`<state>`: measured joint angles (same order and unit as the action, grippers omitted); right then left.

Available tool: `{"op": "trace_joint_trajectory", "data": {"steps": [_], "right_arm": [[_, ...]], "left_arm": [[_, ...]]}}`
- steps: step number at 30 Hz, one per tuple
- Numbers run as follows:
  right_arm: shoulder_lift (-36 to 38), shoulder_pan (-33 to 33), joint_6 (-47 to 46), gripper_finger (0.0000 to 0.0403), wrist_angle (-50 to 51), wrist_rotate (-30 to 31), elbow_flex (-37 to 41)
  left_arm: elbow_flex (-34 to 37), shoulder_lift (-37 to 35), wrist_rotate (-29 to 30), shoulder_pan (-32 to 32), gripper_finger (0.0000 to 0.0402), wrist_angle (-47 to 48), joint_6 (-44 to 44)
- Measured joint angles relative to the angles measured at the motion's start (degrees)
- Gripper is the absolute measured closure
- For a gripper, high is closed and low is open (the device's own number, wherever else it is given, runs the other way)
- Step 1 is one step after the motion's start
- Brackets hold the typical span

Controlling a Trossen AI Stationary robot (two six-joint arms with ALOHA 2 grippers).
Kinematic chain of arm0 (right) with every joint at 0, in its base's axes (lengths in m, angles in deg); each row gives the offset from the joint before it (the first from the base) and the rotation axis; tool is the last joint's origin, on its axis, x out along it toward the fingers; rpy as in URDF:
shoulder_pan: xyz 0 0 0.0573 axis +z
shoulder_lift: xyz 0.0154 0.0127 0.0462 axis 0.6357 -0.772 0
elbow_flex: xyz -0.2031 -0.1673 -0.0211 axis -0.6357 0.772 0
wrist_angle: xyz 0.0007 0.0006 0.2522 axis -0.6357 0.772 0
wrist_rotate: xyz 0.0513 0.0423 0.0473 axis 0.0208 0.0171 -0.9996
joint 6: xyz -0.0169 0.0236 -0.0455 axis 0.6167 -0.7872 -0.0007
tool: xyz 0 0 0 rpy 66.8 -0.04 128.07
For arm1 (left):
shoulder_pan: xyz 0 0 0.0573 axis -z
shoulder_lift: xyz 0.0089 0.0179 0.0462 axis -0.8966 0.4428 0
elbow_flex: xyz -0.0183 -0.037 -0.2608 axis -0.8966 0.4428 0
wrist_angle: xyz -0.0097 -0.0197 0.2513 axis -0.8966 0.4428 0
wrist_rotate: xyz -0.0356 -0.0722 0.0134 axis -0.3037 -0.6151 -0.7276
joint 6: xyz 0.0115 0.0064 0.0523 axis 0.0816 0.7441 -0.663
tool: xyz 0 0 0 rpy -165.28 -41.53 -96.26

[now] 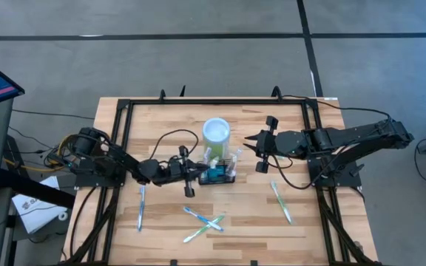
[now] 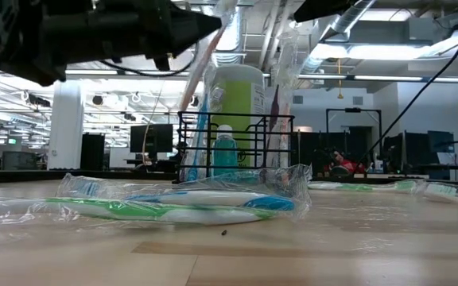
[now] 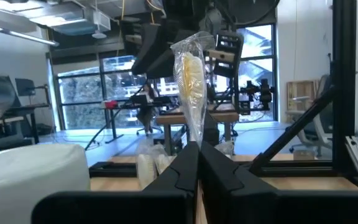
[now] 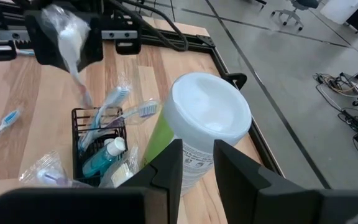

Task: Pick & Place toothbrushing station
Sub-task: Put the orange toothbrush into the wire organizer

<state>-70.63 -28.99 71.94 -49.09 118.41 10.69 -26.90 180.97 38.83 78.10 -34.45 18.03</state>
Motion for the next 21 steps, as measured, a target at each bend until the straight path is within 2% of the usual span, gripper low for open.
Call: {"op": "trace_joint_trajectory", "data": {"steps": [7, 12, 21], "right_arm": [[0.0, 0.0, 0.0, 0.0321, 0.1, 0.0, 0.0], [0.0, 0.0, 0.0, 0.0321, 0.0, 0.0, 0.0], [-0.9, 0.0, 0.0, 0.0321, 0.5, 0.0, 0.0]], "left_arm": [[-0.5, 0.3, -0.4, -0.2, 0.0401, -0.1, -2.8], [-0.5, 0.3, -3.8, -1.9, 0.0401, 0.0, -1.3], [-0.4, 1.0, -3.9, -1.9, 0.0401, -0.3, -0.7]]}}
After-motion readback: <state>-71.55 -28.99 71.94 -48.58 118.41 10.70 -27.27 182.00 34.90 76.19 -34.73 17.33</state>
